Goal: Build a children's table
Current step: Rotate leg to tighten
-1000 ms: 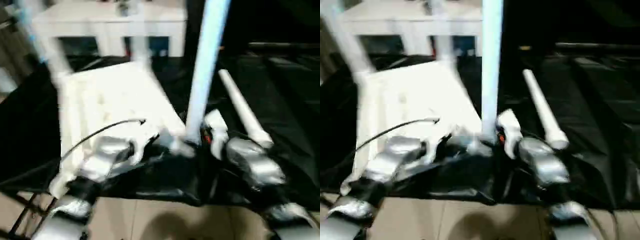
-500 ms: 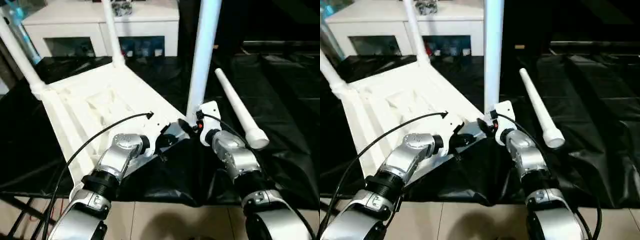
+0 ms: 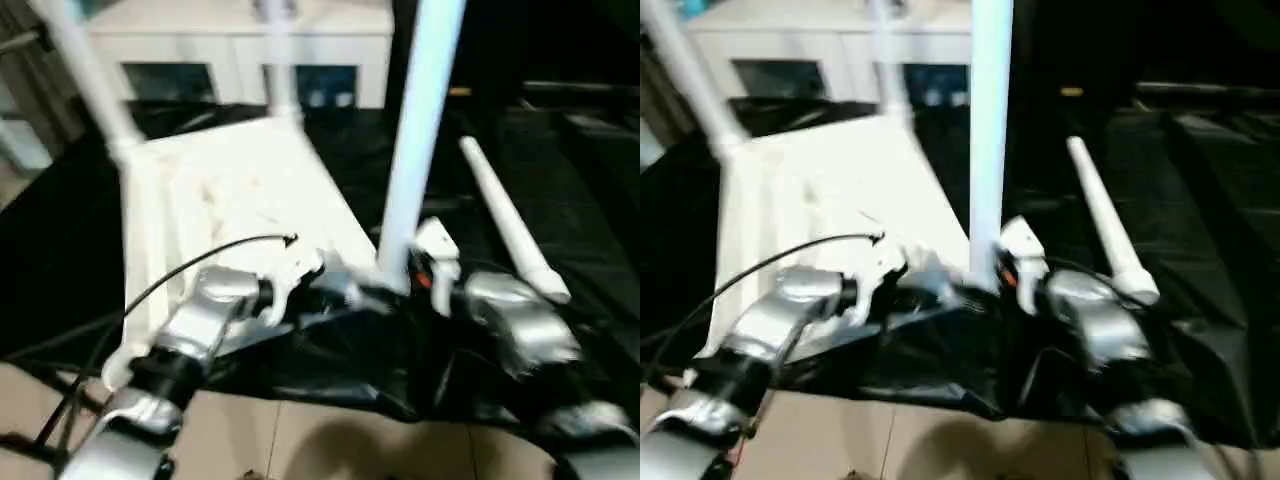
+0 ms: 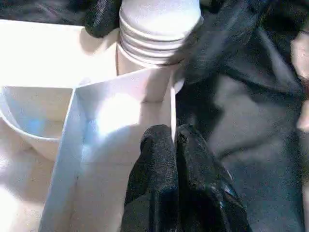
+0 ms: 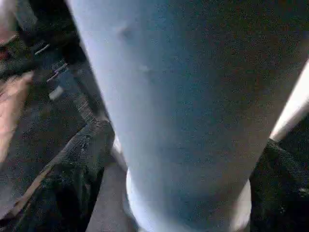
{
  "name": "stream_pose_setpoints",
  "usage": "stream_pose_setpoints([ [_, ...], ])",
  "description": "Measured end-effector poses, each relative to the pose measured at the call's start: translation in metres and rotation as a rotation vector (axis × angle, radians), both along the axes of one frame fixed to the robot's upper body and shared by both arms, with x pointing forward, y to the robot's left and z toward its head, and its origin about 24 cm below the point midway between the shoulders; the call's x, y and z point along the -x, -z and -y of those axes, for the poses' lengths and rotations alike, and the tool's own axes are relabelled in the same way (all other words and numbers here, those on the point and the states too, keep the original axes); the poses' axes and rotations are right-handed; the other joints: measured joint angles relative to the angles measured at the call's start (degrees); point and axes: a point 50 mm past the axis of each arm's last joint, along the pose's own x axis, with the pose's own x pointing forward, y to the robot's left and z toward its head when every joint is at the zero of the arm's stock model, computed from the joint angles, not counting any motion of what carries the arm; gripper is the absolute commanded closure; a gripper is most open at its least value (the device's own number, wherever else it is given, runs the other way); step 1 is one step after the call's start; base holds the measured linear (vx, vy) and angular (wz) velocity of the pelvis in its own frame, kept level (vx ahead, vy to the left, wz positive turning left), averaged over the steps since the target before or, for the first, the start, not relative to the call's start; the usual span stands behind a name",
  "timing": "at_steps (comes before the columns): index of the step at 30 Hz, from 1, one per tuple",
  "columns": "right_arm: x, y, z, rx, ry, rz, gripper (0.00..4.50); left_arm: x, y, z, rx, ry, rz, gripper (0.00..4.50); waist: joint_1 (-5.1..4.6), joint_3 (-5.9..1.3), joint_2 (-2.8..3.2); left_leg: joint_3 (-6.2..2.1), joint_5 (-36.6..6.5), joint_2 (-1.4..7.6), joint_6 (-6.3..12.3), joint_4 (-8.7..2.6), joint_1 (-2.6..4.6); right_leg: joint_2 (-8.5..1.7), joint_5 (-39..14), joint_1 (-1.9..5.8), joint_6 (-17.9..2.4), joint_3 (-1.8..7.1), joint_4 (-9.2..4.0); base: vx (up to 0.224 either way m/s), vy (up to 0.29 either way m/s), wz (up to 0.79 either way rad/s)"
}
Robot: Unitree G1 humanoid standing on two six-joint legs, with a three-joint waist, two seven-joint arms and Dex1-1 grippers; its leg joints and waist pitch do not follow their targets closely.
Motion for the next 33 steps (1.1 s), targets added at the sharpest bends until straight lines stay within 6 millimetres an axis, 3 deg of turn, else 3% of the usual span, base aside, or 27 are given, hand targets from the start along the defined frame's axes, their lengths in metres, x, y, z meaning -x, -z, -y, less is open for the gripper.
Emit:
stream_pose_setpoints([
  [6, 0.005, -0.003, 0.005, 0.045, -0.099, -0.013, 0.94, 0.004, 0.000, -0.002, -0.008, 0.059, -0.014, 4.50, 0.24, 0.00, 0.00, 0.00, -0.12, 0.00, -0.22, -0.01, 0.01, 0.00, 0.00, 0.01, 0.00, 0.01, 0.06, 0.000, 0.000, 0.00],
  [12, 0.010, -0.001, 0.002, 0.045, -0.116, -0.021, 1.52, 0.006, 0.000, -0.004, -0.016, 0.080, -0.016, 4.50, 0.35, 0.01, -0.06, -0.01, -0.10, 0.02, -0.20, 0.00, 0.01, 0.00, -0.02, 0.01, 0.03, 0.01, 0.08, 0.000, 0.000, 0.00],
  [16, 0.011, 0.002, 0.000, 0.030, -0.094, -0.020, 1.67, 0.007, 0.002, -0.003, -0.014, 0.068, -0.019, 4.50, 0.32, 0.00, -0.08, 0.00, -0.10, 0.01, -0.19, 0.02, 0.01, 0.00, -0.02, 0.01, 0.04, 0.03, 0.08, 0.000, 0.000, 0.00],
  [20, 0.003, 0.008, -0.005, -0.004, 0.064, 0.004, 1.73, 0.002, 0.004, -0.002, -0.006, -0.032, -0.003, 4.50, -0.53, -0.02, -0.12, -0.01, -0.17, 0.00, -0.33, 0.03, 0.16, 0.00, -0.01, 0.07, 0.02, 0.06, 0.20, 0.000, 0.000, 0.00],
  [29, -0.028, 0.017, -0.028, -0.024, 0.536, 0.059, 1.75, -0.013, 0.010, 0.022, 0.018, -0.323, 0.029, 4.50, -4.33, -0.06, -0.12, -0.16, -0.18, -0.09, -0.39, -0.02, 0.35, 0.06, -0.18, 0.25, 0.31, 0.08, 0.37, 0.000, 0.000, 0.00],
  [33, -0.038, 0.017, -0.036, -0.010, 0.672, 0.067, 1.75, -0.019, 0.009, 0.033, 0.014, -0.399, 0.040, 4.50, -4.76, -0.07, -0.11, -0.23, -0.18, -0.12, -0.39, -0.02, 0.34, 0.06, -0.18, 0.24, 0.32, 0.05, 0.28, 0.000, 0.000, 0.00],
])
